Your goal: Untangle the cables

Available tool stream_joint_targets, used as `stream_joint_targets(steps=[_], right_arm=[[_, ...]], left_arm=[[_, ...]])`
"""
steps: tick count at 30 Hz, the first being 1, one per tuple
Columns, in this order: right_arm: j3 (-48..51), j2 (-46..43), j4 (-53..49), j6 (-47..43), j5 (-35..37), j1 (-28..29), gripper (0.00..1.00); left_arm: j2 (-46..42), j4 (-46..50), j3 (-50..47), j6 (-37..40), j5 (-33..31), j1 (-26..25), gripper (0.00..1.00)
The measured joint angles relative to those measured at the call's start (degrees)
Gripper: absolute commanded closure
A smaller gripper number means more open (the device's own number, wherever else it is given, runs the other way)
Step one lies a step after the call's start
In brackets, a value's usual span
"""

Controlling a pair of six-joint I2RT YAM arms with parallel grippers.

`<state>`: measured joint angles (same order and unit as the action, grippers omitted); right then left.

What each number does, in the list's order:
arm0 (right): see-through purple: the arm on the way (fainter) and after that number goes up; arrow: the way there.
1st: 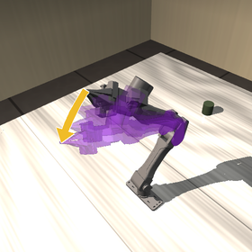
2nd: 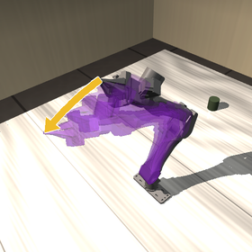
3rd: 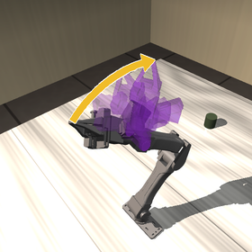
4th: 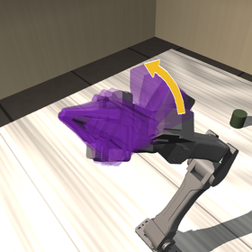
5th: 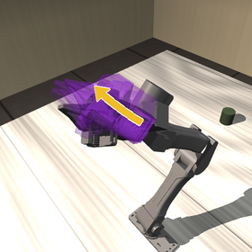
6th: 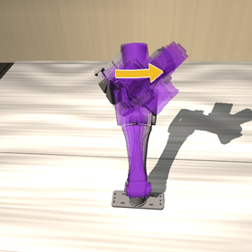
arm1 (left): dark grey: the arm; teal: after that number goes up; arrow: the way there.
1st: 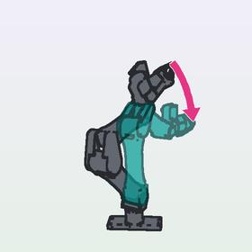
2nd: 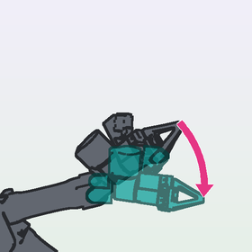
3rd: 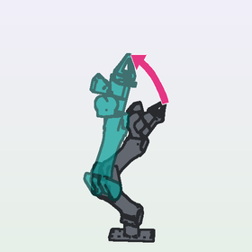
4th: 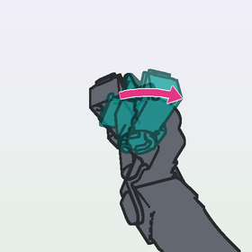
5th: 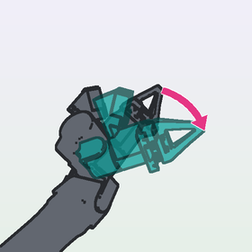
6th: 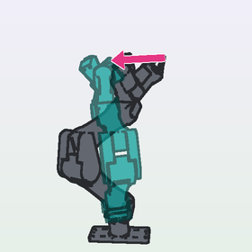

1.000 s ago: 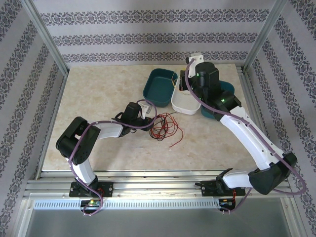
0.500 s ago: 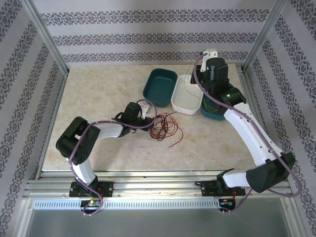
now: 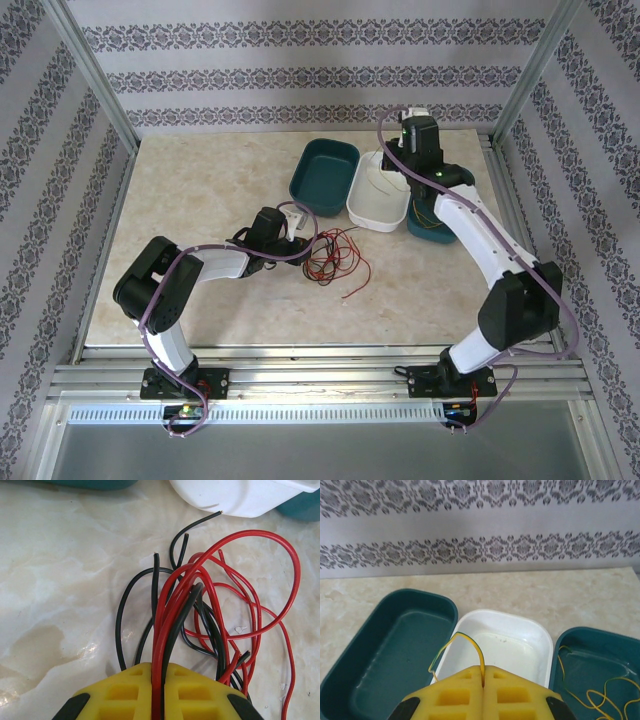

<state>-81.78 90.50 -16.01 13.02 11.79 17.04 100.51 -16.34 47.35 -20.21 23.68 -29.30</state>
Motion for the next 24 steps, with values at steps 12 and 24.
stream_joint_targets(steps=[12, 24], right_arm=[[-0.13, 8.76, -0.55, 2.6, -2.23, -2.25, 1.0], [-7.98, 21.94, -1.53, 6.95, -6.14, -2.4, 1.0]], left_arm=[[0.0, 0.02, 0.0, 0.0, -0.09, 0.0, 0.91], [0.0, 0.02, 0.0, 0.0, -0.22, 0.0, 0.91]])
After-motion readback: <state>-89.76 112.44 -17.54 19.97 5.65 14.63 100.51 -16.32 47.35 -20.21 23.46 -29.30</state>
